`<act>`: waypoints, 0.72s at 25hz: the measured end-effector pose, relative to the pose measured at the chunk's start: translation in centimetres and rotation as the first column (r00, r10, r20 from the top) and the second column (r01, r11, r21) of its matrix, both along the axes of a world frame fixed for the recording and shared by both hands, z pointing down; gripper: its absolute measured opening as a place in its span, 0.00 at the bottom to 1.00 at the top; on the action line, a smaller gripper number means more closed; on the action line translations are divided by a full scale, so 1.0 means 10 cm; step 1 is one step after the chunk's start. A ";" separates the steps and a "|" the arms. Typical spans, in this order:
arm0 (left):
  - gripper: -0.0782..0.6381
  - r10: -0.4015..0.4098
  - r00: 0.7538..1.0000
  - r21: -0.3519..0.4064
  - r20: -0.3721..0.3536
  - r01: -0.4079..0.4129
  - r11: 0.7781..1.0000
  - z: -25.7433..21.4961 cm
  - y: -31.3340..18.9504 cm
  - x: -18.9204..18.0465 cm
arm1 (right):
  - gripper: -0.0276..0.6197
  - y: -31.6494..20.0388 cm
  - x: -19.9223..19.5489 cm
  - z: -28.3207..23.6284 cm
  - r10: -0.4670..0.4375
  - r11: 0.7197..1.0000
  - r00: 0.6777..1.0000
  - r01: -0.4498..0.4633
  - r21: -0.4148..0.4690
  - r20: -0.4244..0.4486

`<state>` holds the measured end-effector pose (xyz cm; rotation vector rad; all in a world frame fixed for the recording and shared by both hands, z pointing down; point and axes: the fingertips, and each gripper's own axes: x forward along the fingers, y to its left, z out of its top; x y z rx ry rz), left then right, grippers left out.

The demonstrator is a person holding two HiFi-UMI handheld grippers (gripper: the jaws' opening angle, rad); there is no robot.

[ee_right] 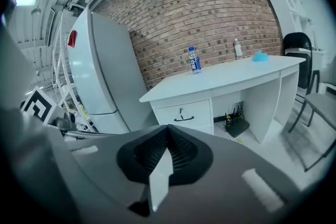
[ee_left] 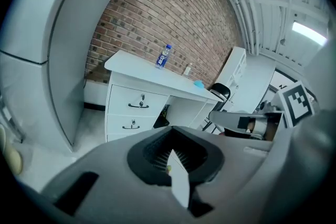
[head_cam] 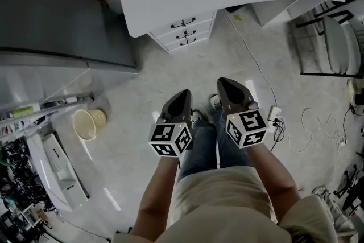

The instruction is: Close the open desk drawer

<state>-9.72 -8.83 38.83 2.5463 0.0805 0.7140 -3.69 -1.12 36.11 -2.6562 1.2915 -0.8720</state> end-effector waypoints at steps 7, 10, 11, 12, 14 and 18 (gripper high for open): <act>0.11 0.007 1.000 -0.024 -0.004 -0.007 1.000 -0.36 0.10 -0.24 | 0.05 0.10 -0.29 -0.41 -0.011 1.000 1.000 0.010 -0.012 -0.020; 0.10 0.025 1.000 -0.025 -0.010 -0.025 0.999 -0.48 0.15 -0.28 | 0.05 0.12 -0.35 -0.57 -0.006 1.000 0.999 0.006 -0.003 -0.034; 0.10 0.033 0.999 -0.022 -0.012 -0.033 0.999 -0.52 0.17 -0.29 | 0.05 0.13 -0.37 -0.61 -0.005 1.000 0.999 0.005 -0.002 -0.038; 0.10 0.040 0.999 -0.020 -0.015 -0.040 0.999 -0.56 0.18 -0.29 | 0.05 0.13 -0.38 -0.64 -0.005 1.000 0.999 0.005 -0.002 -0.042; 0.11 0.053 0.998 -0.021 -0.021 -0.054 0.998 -0.64 0.22 -0.31 | 0.05 0.14 -0.42 -0.71 -0.005 1.000 0.999 0.005 -0.003 -0.047; 0.10 0.077 0.997 -0.019 -0.030 -0.078 0.997 -0.81 0.27 -0.37 | 0.05 0.15 -0.53 -0.88 -0.010 1.000 0.999 0.011 0.009 -0.052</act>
